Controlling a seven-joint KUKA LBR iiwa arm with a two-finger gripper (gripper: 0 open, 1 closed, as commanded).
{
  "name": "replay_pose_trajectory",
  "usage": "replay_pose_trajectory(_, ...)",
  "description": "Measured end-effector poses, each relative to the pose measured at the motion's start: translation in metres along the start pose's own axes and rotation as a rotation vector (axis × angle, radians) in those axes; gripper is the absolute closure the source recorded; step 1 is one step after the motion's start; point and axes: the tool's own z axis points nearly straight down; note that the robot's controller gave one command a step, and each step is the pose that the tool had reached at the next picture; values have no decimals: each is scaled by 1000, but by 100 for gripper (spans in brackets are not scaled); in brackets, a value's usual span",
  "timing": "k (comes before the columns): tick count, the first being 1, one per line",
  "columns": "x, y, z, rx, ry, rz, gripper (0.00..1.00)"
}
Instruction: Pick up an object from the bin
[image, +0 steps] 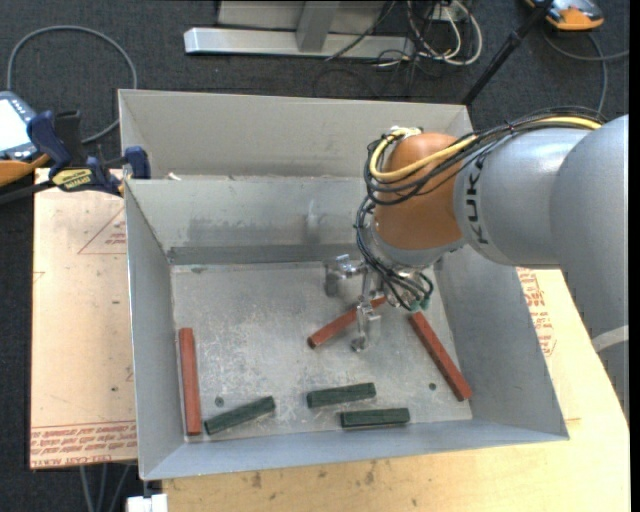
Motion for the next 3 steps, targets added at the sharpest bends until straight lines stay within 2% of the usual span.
replay_pose_trajectory(3, -2, 1, -1, 1, -3, 3, 0)
